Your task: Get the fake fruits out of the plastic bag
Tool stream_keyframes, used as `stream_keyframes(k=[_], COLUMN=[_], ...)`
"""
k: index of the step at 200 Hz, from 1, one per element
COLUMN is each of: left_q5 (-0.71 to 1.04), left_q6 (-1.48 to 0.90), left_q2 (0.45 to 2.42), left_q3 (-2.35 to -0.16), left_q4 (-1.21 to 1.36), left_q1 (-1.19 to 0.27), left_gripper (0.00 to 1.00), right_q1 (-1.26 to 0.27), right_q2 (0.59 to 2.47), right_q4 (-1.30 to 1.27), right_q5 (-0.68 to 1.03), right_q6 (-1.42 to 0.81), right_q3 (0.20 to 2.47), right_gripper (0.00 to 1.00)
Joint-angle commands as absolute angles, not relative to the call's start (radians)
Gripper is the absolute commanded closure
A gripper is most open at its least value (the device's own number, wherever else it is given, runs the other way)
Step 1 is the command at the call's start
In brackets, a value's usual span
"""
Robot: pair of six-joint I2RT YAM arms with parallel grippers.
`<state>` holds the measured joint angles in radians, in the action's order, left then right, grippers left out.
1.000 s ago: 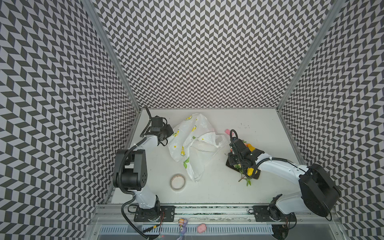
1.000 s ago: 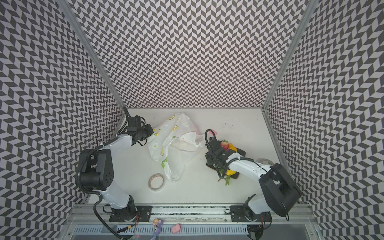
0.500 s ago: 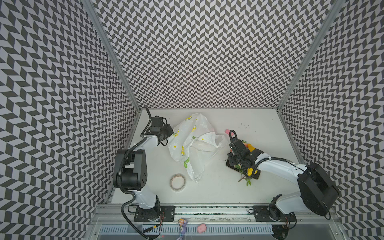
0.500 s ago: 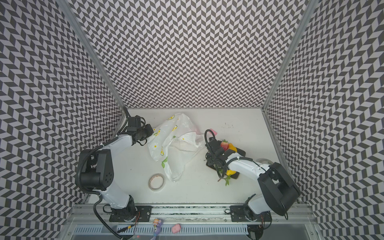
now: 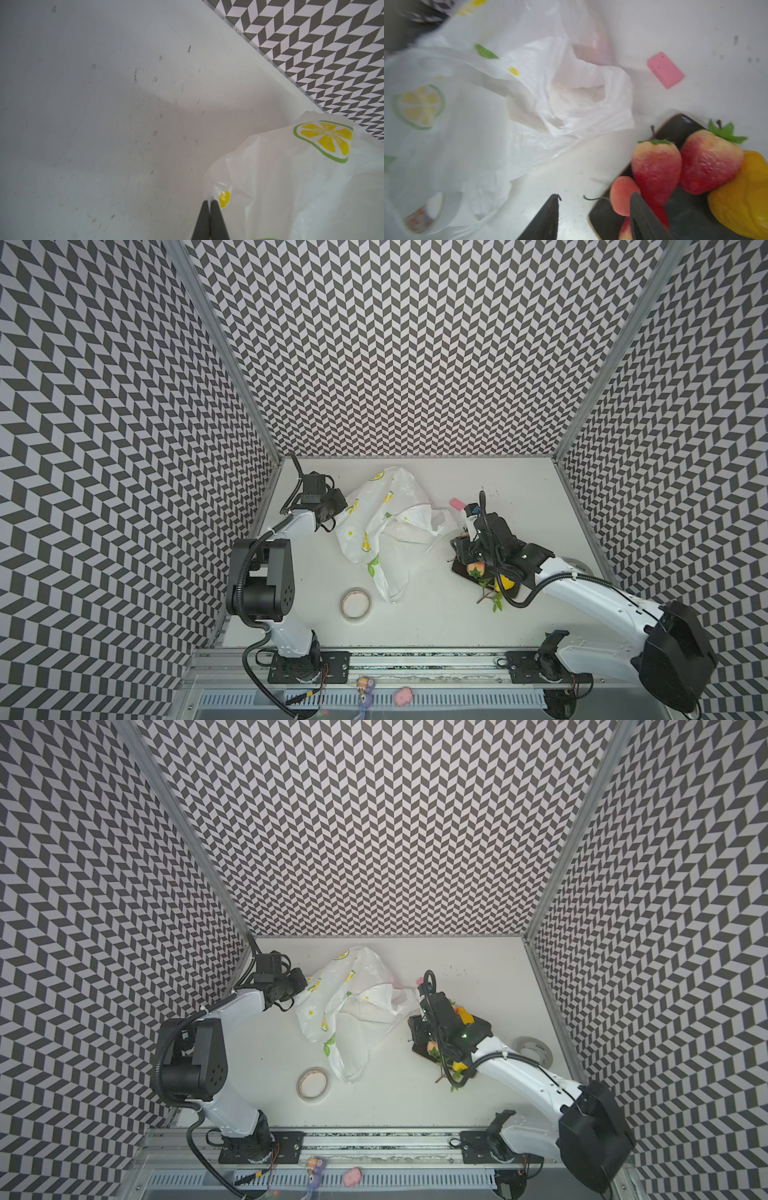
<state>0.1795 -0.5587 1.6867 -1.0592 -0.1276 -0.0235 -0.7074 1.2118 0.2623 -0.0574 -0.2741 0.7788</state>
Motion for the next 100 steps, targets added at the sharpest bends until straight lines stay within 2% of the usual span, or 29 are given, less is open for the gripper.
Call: stream_keyframes(k=[1, 39, 48, 77, 89, 100], left_q5=[0.189, 0.172, 0.168, 0.125, 0.082, 0.039], left_q6=[-0.555, -0.559, -0.558, -0.528, -0.509, -0.495], left_q2=[1.68, 1.664, 1.656, 1.623, 1.6, 1.576], left_q3=[-1.066, -1.062, -1.057, -1.069, -1.086, -1.101], left_q4=[-0.111, -0.122, -0.122, -0.153, -0.181, -0.203], left_q1=[-0.017, -0.017, -0.017, -0.014, -0.011, -0.012], left_gripper=[1.0, 0.99, 0.9, 0.45, 0.31, 0.23], right_q1=[-0.8, -0.818, -0.816, -0.811, -0.804, -0.797], right_q2=[1.261, 1.493, 1.537, 1.631, 1.649, 1.652], right_q4=[0.077, 0.082, 0.065, 0.011, 0.007, 0.006], right_q5=[0.044, 0.068, 0.07, 0.054, 0.058, 0.063], right_q6=[-0.186, -0.224, -0.244, -0.292, -0.306, -0.318], right_q3=[0.782, 0.956, 0.975, 0.994, 1.0, 0.998], right_gripper=[0.47, 0.51, 0.51, 0.52, 0.52, 0.52])
